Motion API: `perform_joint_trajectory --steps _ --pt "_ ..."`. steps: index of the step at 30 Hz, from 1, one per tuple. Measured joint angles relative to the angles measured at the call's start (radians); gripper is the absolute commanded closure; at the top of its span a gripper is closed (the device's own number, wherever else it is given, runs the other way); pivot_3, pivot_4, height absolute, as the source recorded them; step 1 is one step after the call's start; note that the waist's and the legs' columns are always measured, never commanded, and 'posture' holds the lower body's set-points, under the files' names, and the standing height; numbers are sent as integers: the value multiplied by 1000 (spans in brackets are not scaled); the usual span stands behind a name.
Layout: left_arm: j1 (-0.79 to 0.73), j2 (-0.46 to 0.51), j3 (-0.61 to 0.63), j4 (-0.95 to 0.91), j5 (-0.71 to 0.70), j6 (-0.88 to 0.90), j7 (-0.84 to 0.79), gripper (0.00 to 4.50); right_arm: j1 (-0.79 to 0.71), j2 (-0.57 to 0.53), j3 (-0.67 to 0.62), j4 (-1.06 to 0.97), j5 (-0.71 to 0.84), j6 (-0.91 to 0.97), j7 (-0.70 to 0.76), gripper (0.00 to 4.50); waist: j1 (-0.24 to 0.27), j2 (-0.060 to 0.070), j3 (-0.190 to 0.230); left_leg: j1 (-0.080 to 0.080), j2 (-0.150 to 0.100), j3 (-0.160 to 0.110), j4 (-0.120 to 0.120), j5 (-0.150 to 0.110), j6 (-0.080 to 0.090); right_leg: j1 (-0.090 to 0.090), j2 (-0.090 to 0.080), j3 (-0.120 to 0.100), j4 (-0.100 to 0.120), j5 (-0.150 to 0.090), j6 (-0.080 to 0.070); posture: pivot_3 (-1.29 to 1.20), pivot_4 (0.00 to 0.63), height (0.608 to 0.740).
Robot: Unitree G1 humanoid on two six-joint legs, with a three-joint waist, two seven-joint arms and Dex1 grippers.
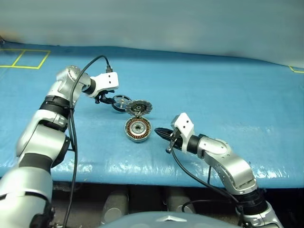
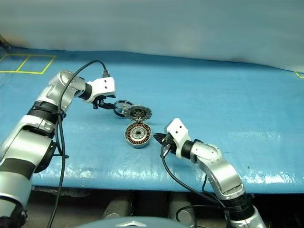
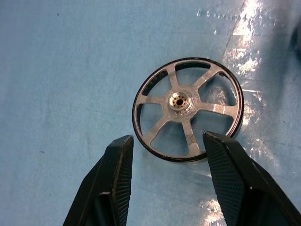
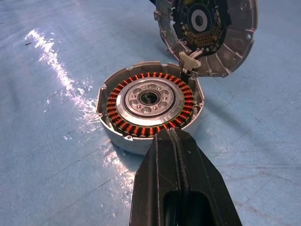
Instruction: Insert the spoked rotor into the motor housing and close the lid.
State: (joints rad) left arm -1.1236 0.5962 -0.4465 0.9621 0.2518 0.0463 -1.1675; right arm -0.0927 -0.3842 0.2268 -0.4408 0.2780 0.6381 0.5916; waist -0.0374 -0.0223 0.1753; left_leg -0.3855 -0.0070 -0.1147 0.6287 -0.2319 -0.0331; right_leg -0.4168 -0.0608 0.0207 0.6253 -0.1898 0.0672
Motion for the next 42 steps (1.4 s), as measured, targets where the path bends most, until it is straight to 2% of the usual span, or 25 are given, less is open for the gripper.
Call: perform_joint_trajectory --steps 7,12,18,36,39,40,42 --pt "-62 -56 -27 156 77 -25 -18 1964 30 38 23 -7 -7 -20 -46 4500 -1 -1 0 -1 0 0 2 0 0 0 0 0 1 0 1 0 150 740" --pt "-105 -78 -41 199 129 -33 -17 1964 29 34 27 -17 -6 -19 -50 4500 0 -1 1 -1 -1 0 2 0 0 0 0 0 1 1 1 0 150 740" --pt "-120 -101 -56 213 177 -56 -13 1964 6 -9 36 -18 -5 -2 -30 4500 -1 -1 1 -1 -1 -1 3 0 0 0 0 0 1 1 1 0 150 740" --pt "-71 -133 -74 222 220 -95 -14 1964 -7 -8 42 -24 -1 6 -36 4500 -2 -1 1 0 -1 -1 5 0 0 2 0 0 2 1 2 0 150 740" --pt "-65 -133 -74 222 222 -99 -12 2524 -7 -3 42 -24 -1 6 -45 4500 -2 -1 1 1 -1 -1 5 0 0 3 0 1 2 1 2 0 150 740" --pt "-61 -133 -72 222 221 -99 -9 2832 -7 -3 42 -24 -1 6 -46 4500 -2 -1 1 1 -1 -1 5 0 0 3 0 1 2 1 2 0 150 740" --pt "-61 -133 -74 221 222 -101 -1 2920 -10 0 43 -24 -1 6 -48 4500 -2 -1 0 2 -1 -1 6 0 0 3 0 1 3 1 2 0 150 740"
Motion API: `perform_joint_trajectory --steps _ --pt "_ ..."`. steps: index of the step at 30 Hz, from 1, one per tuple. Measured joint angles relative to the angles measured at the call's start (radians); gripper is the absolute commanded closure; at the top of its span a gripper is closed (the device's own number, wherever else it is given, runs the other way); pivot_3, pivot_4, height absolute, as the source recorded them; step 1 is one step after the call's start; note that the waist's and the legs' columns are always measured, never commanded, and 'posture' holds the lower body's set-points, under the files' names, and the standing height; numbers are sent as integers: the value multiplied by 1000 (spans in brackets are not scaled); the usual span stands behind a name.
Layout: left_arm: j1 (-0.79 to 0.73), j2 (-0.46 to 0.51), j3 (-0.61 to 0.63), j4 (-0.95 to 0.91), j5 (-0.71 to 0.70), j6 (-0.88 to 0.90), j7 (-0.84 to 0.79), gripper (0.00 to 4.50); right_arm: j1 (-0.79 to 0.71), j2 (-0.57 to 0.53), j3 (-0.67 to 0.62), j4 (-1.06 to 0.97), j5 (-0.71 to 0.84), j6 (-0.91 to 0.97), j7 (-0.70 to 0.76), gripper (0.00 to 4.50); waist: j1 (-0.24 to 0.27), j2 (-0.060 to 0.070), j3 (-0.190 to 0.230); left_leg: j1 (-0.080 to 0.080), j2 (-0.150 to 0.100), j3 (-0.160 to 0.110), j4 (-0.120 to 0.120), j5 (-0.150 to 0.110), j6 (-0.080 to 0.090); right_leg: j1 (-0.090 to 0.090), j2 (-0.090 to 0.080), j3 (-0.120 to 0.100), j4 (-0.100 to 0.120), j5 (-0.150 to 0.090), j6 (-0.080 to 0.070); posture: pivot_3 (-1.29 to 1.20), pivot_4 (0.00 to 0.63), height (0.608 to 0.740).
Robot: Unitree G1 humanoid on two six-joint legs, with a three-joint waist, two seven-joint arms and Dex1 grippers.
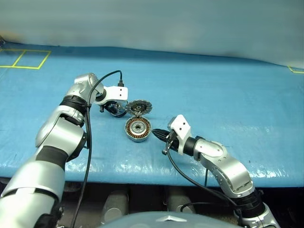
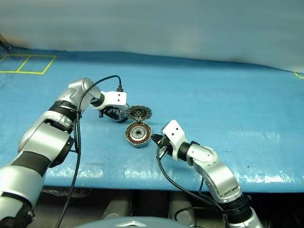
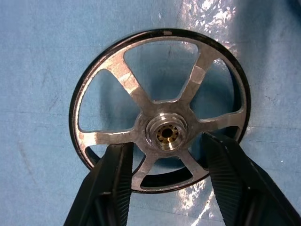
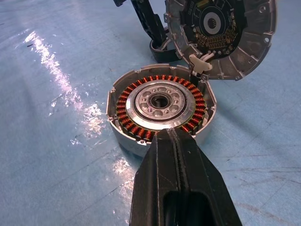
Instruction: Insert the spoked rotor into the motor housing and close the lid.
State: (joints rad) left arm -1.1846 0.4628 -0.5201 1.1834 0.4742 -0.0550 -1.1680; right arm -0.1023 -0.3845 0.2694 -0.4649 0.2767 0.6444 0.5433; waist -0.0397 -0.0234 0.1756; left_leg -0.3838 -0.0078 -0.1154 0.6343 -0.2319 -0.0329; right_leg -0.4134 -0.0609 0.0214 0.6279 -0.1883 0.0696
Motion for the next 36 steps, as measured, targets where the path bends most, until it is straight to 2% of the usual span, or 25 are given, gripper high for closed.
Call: perform_joint_trajectory --steps 8,13,20,28,36 --pt "21 15 13 -10 -8 -43 34 2920 -4 3 0 0 0 0 -5 4500 0 0 0 0 0 0 7 0 0 1 0 0 3 1 1 0 150 740" --pt "104 70 94 -93 -86 -113 16 2920 -10 4 -9 13 2 -3 -4 4500 -3 0 0 -1 0 0 9 0 1 1 0 1 4 2 1 0 150 740" --pt "333 204 199 -373 -250 -147 -134 2920 -13 48 -82 102 27 -72 4 4500 -6 1 0 -1 0 1 9 -1 1 0 0 2 5 2 1 0 150 740" --pt "567 298 299 -711 -437 -44 -233 2920 -10 75 -107 242 8 -245 39 4500 2 1 0 -1 0 1 12 -1 1 1 0 2 6 -1 -4 0 150 740" --pt "627 353 314 -897 -498 54 -276 2920 -2 43 -89 353 -29 -359 126 4500 3 1 1 1 0 2 13 -1 1 1 0 2 9 -2 -6 0 150 740"
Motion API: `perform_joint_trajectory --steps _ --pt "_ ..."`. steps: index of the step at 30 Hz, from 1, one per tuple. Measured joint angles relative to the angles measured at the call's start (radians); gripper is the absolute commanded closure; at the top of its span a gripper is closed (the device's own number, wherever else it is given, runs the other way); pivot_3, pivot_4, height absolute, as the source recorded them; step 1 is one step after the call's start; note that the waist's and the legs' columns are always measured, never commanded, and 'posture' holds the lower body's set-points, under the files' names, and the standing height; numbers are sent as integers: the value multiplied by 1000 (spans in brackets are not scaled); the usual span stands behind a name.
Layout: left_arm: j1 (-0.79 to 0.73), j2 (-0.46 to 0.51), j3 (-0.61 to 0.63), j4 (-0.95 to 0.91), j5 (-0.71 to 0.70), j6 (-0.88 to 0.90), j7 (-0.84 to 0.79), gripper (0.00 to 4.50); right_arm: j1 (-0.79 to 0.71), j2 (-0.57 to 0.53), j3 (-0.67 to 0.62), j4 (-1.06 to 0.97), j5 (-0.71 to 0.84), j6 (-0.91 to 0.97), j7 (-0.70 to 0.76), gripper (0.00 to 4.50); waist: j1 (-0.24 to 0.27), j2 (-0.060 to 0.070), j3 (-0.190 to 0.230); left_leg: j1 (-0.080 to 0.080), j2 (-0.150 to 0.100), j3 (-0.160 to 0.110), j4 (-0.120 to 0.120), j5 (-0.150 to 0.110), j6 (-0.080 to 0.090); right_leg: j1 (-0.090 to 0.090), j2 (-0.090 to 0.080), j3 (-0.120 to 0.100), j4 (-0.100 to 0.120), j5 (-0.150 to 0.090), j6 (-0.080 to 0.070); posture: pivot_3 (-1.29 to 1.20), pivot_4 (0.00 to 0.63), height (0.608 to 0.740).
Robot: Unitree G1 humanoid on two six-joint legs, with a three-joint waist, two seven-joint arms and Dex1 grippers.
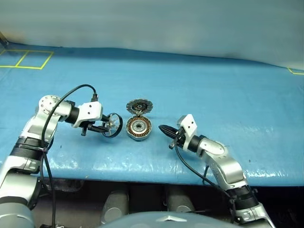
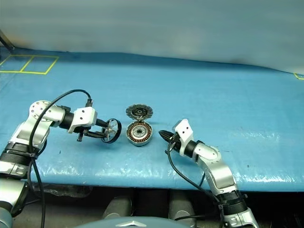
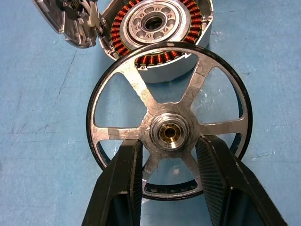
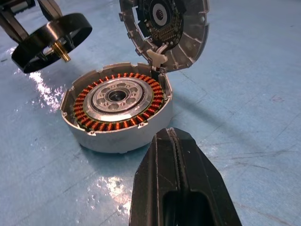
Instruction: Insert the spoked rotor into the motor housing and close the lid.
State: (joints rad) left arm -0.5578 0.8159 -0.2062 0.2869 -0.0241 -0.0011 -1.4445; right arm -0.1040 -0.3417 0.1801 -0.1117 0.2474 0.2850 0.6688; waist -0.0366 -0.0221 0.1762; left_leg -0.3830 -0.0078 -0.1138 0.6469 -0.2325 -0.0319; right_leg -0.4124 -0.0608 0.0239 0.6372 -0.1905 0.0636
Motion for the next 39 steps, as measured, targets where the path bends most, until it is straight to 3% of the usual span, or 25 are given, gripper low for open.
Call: perform_joint_trajectory --steps 11,27,39 --pt "-134 -94 -114 -24 5 40 -52 2920 10 -20 49 28 -10 -43 112 4500 -6 0 0 2 0 1 0 0 0 0 0 1 4 -1 -1 0 150 740" --pt "-342 -254 -219 269 100 -77 -70 2920 49 -19 49 26 -32 -112 113 4500 -2 0 0 1 0 1 1 0 0 0 1 1 4 -1 -1 0 150 740" --pt "-356 -271 -239 324 135 -120 -102 2920 73 -7 49 26 -47 -126 89 4500 -2 0 0 1 0 1 1 0 0 0 1 1 4 -1 -2 0 150 740"
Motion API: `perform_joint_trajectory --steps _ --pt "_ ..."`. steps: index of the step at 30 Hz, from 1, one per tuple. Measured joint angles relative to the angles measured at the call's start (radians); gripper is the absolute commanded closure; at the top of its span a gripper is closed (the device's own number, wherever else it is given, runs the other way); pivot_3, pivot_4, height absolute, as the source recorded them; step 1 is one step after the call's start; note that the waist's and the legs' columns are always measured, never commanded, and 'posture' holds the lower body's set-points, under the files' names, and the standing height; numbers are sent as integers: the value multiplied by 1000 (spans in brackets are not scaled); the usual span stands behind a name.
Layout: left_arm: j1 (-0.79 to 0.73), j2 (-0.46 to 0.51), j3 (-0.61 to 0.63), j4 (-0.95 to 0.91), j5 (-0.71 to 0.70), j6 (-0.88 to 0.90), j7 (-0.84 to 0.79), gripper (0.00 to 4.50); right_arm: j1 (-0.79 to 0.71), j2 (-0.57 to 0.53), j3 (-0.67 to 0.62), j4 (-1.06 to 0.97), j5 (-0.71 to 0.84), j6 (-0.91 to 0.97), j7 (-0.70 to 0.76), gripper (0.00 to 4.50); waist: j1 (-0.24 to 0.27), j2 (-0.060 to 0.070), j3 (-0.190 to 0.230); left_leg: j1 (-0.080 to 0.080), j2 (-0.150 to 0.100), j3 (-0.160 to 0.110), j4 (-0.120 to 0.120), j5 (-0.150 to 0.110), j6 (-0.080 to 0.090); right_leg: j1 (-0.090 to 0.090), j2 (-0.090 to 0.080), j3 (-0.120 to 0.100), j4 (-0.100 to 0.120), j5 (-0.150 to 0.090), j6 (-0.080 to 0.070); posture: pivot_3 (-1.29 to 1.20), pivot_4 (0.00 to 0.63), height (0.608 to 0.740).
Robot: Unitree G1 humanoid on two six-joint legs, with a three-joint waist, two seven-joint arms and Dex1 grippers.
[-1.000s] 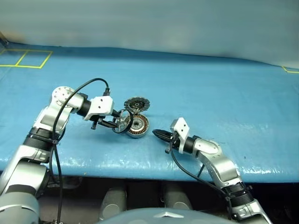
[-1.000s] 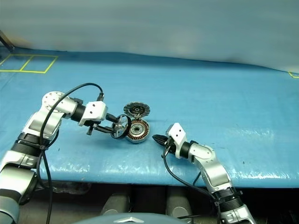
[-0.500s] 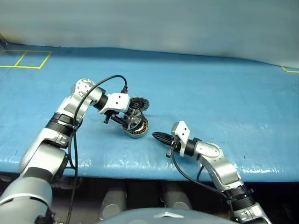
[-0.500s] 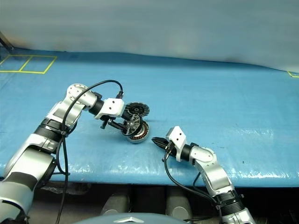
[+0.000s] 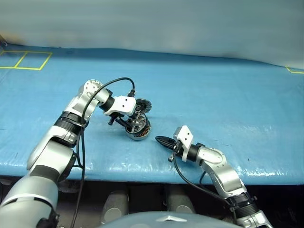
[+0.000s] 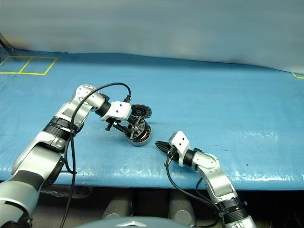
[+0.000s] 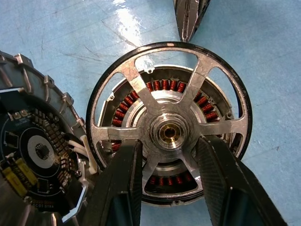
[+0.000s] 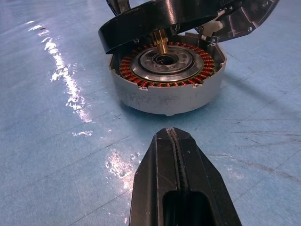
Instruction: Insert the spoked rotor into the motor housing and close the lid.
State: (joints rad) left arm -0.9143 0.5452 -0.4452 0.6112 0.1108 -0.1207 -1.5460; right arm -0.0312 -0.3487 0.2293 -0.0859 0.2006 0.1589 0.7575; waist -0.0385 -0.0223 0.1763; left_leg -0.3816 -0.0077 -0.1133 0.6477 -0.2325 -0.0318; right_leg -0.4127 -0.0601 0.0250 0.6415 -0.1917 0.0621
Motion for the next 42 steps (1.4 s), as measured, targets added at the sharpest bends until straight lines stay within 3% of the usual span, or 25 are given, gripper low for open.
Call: perform_joint_trajectory --steps 16,19,31,36,42 --pt "-7 5 -1 17 36 -15 4 2920 -2 15 1 0 -17 -4 -14 4500 0 0 0 0 0 0 0 0 0 0 0 0 0 0 0 0 150 740" --pt "-13 4 -4 21 47 -15 13 2119 -2 19 0 1 -22 -5 -22 4500 -1 0 0 0 0 0 0 0 0 0 0 0 0 0 0 0 150 740" --pt "-6 -14 12 6 20 -14 60 2119 -5 25 0 3 -34 -5 -23 4500 0 0 0 0 0 0 0 0 0 0 0 0 0 0 0 0 150 740" --pt "79 2 94 -179 -101 82 56 2119 -20 46 -26 2 -29 4 -67 4500 -3 0 0 0 0 0 -1 0 0 -1 0 0 0 0 0 0 150 740" --pt "303 62 236 -484 -249 263 142 2119 -44 56 -64 -8 -15 29 -115 4500 -9 1 1 1 1 0 -2 0 0 0 0 0 1 -1 -1 0 150 740"
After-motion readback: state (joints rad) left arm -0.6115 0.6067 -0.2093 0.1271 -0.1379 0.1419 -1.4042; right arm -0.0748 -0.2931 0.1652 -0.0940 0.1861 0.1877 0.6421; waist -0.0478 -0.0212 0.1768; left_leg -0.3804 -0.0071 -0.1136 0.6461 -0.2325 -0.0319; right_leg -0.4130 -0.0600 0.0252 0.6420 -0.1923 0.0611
